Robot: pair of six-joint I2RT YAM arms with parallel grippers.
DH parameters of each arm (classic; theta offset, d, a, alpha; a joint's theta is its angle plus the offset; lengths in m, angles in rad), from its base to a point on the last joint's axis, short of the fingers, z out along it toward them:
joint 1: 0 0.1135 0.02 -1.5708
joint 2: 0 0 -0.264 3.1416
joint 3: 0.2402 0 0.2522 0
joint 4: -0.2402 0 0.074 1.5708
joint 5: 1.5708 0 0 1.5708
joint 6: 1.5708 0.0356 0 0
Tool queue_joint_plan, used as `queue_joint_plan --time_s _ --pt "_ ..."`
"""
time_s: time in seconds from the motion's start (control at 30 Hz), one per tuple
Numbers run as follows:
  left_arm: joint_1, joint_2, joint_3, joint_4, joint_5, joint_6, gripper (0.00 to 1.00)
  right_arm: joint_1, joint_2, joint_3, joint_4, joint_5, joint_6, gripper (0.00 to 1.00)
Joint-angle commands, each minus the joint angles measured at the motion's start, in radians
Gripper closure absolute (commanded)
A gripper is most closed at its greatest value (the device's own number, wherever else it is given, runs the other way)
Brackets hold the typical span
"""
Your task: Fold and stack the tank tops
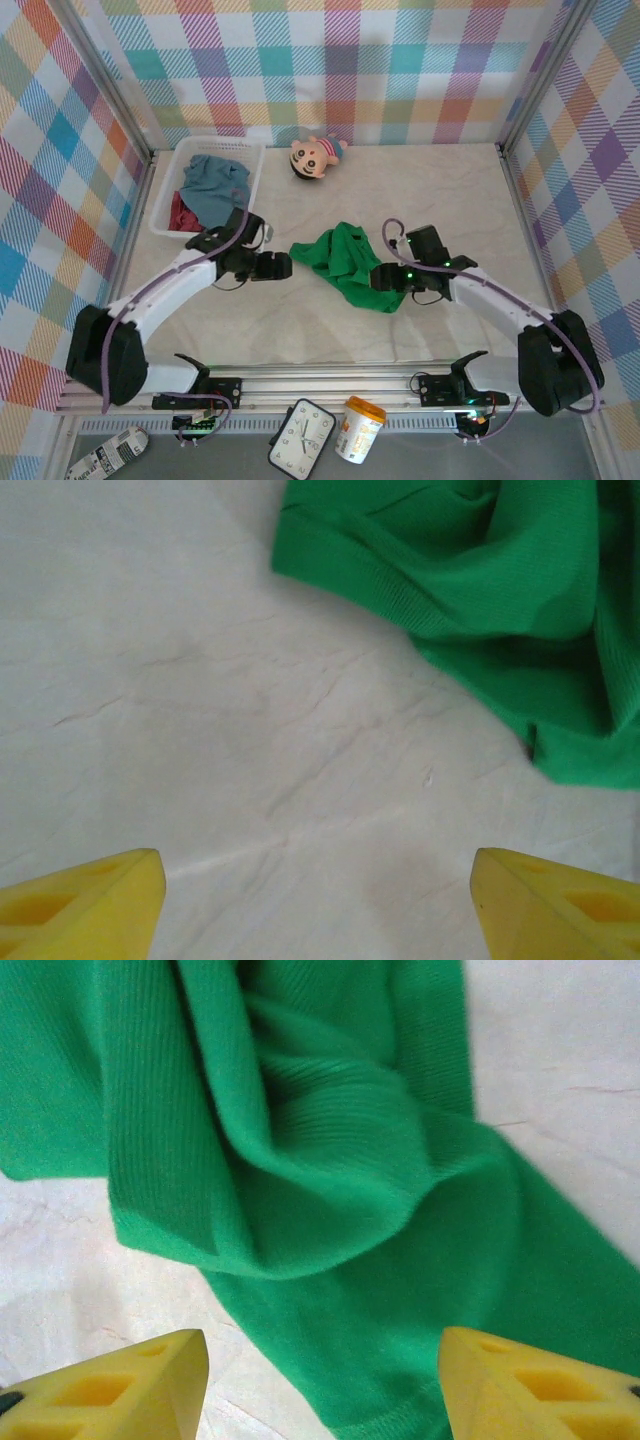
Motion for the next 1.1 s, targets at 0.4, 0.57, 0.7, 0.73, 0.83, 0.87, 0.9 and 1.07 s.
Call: queue_joint_plan --time_s 0.4,0.57,0.7,0.73,0.83,0.87,0.9,1.07 --pt "-0.034 0.406 0.160 0.258 -0.097 -0.015 0.37 0.034 0.270 0.090 0.270 -0.043 0.012 0.57" --pt "-0.030 0.475 0.196 0.301 -0.097 -0.026 0.43 0.034 0.274 0.091 0.270 -0.008 0.002 0.76" --pt "-0.029 0.522 0.217 0.311 -0.082 -0.033 0.57 0.034 0.269 0.089 0.259 -0.001 -0.008 0.91" --pt "-0.028 0.531 0.222 0.312 -0.076 -0.033 0.64 0.034 0.266 0.090 0.253 -0.002 -0.012 0.93" --pt "-0.028 0.543 0.245 0.302 -0.051 -0.030 0.87 0.033 0.232 0.110 0.216 0.012 -0.026 0.98" --pt "-0.028 0.540 0.251 0.293 -0.046 -0.027 0.92 0.033 0.217 0.119 0.198 0.020 -0.034 0.99" --pt "-0.027 0.532 0.259 0.278 -0.045 -0.019 0.97 0.033 0.192 0.134 0.171 0.037 -0.048 1.00" --pt "-0.029 0.432 0.310 0.133 -0.095 0.045 1.00 -0.006 0.053 0.198 0.042 0.107 -0.120 1.00"
